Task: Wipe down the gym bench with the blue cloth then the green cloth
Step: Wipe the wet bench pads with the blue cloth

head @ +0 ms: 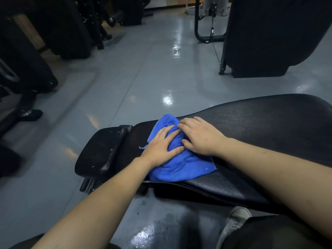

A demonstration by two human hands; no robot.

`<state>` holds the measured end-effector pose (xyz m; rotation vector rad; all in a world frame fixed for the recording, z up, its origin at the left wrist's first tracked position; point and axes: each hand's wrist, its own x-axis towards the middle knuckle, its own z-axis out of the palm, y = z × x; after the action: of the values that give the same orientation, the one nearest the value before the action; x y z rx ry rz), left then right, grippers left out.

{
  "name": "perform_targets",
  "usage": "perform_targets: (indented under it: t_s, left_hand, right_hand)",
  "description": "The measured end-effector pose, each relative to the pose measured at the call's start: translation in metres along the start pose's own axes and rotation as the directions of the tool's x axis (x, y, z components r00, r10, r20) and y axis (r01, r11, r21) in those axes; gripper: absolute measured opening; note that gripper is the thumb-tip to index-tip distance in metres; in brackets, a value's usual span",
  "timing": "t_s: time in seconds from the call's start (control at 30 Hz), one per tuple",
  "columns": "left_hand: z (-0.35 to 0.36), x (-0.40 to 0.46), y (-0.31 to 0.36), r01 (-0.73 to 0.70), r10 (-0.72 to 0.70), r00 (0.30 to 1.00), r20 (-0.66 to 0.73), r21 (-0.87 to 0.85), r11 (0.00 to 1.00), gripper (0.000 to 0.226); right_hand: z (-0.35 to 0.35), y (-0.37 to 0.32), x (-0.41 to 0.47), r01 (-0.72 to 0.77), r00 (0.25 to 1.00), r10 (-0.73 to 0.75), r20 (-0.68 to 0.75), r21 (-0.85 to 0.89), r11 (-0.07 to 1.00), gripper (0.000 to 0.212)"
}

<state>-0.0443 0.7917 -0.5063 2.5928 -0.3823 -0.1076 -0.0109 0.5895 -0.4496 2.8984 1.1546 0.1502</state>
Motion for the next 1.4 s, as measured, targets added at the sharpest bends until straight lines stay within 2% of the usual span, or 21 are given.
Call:
perform_targets:
  t_s: [0.07, 0.17, 0.23, 0.37, 0.47, 0.57, 0.67, 0.8, 0.9, 1.03, 1.2, 1.4]
  left_hand:
    - [-0.015, -0.006, -0.014, -0.041, 0.04, 0.998, 0.052, 0.019, 0.999, 0.083]
    - [-0.039, -0.028, -0.047, -0.082, 0.08, 0.996, 0.028, 0.081, 0.993, 0.081]
    - [-0.05, -0.048, -0.072, -0.039, 0.039, 0.999, 0.0, 0.098, 0.994, 0.08]
    - [-0.056, -0.079, -0.112, 0.127, -0.129, 0.992, 0.005, 0.113, 0.985, 0.085]
    - [-0.044, -0.09, -0.118, 0.167, -0.168, 0.986, 0.001, 0.094, 0.981, 0.08]
    - [-0.034, -0.095, -0.117, 0.166, -0.161, 0.986, -0.051, 0.107, 0.98, 0.07]
    - [-0.034, -0.093, -0.116, 0.156, -0.149, 0.987, -0.067, 0.124, 0.98, 0.072]
    - [-0.036, -0.089, -0.115, 0.157, -0.151, 0.987, -0.052, 0.147, 0.977, 0.079]
    - [-0.036, -0.086, -0.11, 0.157, -0.149, 0.987, -0.062, 0.155, 0.975, 0.07]
    - [-0.037, -0.087, -0.108, 0.173, -0.17, 0.985, -0.037, 0.137, 0.975, 0.067]
    - [-0.036, -0.089, -0.1, 0.189, -0.184, 0.982, -0.043, 0.151, 0.97, 0.064]
    - [-0.035, -0.088, -0.098, 0.188, -0.182, 0.982, -0.051, 0.138, 0.972, 0.063]
  right_hand:
    - [0.005, -0.009, 0.006, 0.033, 0.999, -0.033, -0.002, 0.013, 0.999, 0.069]
    - [0.009, -0.026, 0.014, 0.078, 0.997, -0.079, 0.016, 0.027, 0.997, 0.08]
    - [0.012, -0.038, 0.017, 0.094, 0.994, -0.095, 0.059, 0.017, 0.995, 0.086]
    - [0.021, -0.063, 0.041, 0.084, 0.977, -0.073, 0.199, -0.05, 0.995, 0.096]
    - [0.029, -0.073, 0.057, 0.071, 0.964, -0.044, 0.263, -0.091, 0.993, 0.102]
    - [0.037, -0.074, 0.055, 0.092, 0.955, -0.047, 0.291, -0.146, 0.985, 0.101]
    - [0.038, -0.07, 0.047, 0.088, 0.96, -0.043, 0.276, -0.153, 0.984, 0.097]
    - [0.036, -0.061, 0.027, 0.095, 0.975, -0.059, 0.216, -0.158, 0.983, 0.086]
    - [0.031, -0.043, -0.001, 0.096, 0.986, -0.074, 0.153, -0.138, 0.986, 0.076]
    - [0.016, -0.01, -0.047, 0.024, 0.99, 0.0, 0.139, -0.166, 0.986, 0.073]
    - [-0.005, 0.032, -0.109, -0.163, 0.974, 0.188, 0.128, -0.186, 0.969, 0.077]
    - [-0.011, 0.034, -0.137, -0.264, 0.951, 0.288, 0.112, -0.193, 0.945, 0.082]
